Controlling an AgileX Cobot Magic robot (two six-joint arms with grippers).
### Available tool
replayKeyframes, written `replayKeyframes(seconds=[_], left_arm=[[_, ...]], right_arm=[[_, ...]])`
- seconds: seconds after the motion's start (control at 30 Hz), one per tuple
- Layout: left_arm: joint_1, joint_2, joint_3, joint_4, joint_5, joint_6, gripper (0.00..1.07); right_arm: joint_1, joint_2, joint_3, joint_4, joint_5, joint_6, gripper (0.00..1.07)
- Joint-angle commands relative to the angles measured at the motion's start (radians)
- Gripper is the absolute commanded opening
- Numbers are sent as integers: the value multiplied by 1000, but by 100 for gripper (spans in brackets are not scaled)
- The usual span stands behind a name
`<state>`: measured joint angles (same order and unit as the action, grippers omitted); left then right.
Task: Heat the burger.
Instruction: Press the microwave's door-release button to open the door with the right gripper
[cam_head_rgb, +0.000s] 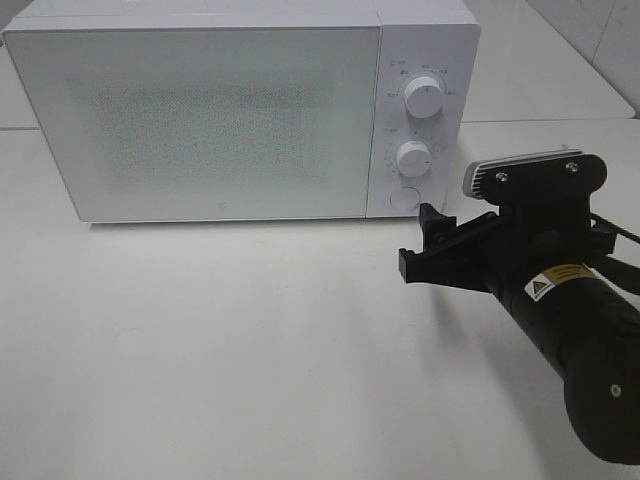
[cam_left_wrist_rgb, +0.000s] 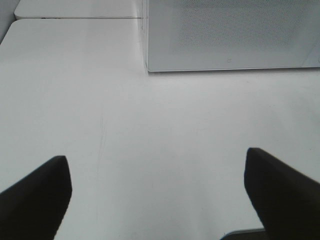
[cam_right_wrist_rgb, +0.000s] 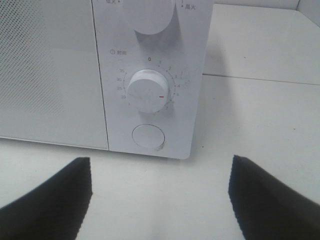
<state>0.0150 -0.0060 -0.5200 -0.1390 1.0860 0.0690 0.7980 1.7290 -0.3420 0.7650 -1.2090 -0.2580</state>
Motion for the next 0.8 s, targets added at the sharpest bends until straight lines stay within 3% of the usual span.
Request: replayKeyframes(seconds=[0.03,0.27,0.5,0.57,0.8], left_arm=[[-4,-16,4,-6,-14,3,86],[-4,-16,4,-6,-14,3,86],[-4,-16,4,-6,-14,3,86],[-4,-16,4,-6,-14,3,86],[-4,-16,4,-6,-14,3,86]], right_arm=[[21,2,-9,17,-192,-1,75],[21,2,-9,18,-192,96,75],[21,2,-9,18,-191,385,75],[21,2,-9,18,-190,699,74],[21,2,-9,18,-179,1128,67]])
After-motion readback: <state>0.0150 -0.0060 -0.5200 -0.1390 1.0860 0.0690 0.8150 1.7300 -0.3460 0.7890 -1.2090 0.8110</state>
